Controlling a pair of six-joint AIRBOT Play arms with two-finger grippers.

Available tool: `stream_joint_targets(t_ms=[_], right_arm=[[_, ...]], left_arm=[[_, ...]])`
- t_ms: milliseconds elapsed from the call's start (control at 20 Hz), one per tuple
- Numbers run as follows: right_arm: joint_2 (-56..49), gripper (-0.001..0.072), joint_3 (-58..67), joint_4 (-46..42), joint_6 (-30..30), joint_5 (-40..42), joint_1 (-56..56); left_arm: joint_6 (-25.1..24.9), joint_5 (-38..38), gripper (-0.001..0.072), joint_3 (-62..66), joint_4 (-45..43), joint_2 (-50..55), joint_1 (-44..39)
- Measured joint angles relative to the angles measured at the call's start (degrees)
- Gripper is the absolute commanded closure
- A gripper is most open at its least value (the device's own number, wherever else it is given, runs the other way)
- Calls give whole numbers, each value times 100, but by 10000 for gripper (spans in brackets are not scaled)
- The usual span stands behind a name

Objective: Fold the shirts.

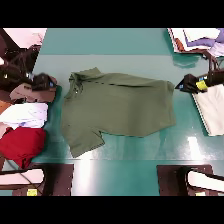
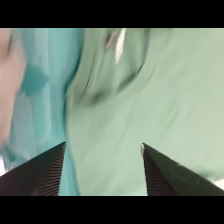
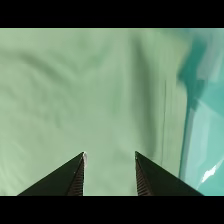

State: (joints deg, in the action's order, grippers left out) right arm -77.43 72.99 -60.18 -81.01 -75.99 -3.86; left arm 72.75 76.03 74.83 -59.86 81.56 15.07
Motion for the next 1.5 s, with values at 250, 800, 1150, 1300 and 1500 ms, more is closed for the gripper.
stream_joint_targets(t_ms=[250,800,1150,1300,1500], right_arm=[[1132,348,-1272,24,42,-168,-28],[2485,349,-2542,57,52,-225,-28],[2524,238,-3663,59,-236,-131,-33],[2269,275,-4197,323,-319,262,-33],[1674,290,-4413,999,-179,933,-28]], left_arm=[[24,-306,162,-2273,-173,-1209,87],[-85,-1209,681,-4006,404,-1676,-114],[-111,-1228,683,-3906,610,-1683,-249],[-114,-1202,683,-3746,658,-1683,-254],[-120,-1178,683,-3615,728,-1683,-254]])
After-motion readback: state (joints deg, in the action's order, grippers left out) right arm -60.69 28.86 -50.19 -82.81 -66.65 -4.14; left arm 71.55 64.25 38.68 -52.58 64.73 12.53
